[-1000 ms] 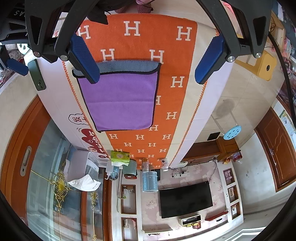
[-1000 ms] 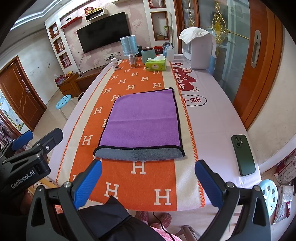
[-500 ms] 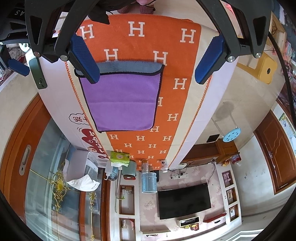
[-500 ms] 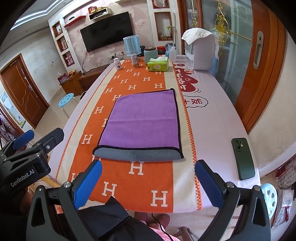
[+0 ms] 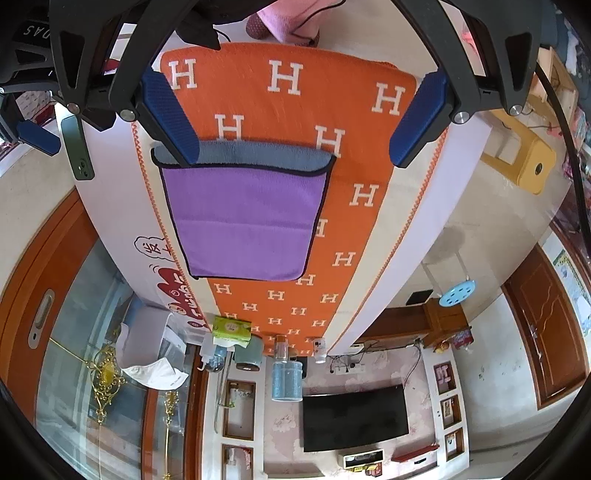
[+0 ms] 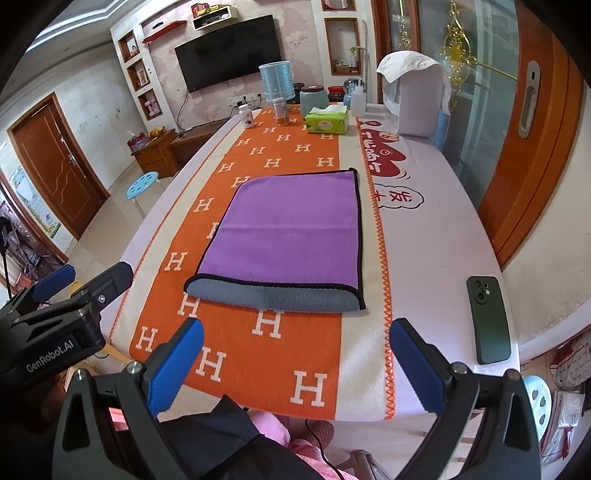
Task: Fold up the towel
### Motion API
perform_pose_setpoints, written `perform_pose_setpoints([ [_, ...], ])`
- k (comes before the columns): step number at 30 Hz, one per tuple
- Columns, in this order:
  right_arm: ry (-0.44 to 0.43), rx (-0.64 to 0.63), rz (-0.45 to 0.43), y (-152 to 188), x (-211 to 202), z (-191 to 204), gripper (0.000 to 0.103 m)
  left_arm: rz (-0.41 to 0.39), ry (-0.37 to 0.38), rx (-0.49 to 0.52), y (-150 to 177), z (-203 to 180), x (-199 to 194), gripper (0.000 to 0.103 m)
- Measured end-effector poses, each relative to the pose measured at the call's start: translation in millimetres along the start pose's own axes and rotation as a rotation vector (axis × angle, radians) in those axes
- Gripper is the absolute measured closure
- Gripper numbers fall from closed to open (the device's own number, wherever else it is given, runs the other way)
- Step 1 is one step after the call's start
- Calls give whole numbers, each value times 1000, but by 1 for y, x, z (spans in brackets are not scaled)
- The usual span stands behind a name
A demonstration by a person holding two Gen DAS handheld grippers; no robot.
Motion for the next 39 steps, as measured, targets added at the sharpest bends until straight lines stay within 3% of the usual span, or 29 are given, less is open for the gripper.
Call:
perform_pose_setpoints([
  [16, -37, -14, -1, -11, 17, -18, 5, 55, 28, 12, -5, -2, 26, 1],
  [25, -23, -57, -12, -30, 45, -27, 8, 100, 38, 56, -28, 16, 73, 1],
  [39, -32, -138, 76, -33, 118, -48, 20, 259, 49, 178, -41, 28, 167, 1],
])
Point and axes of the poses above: each gripper's, at about its wrist camera, not at the fingertips, and x roughly the way its jaws point, z to its left, y to its underside, the point moved 4 cm from there along x, roughly the way its jaws point, and after that the axes turned 5 degrees about z, right-handed, at the moved point
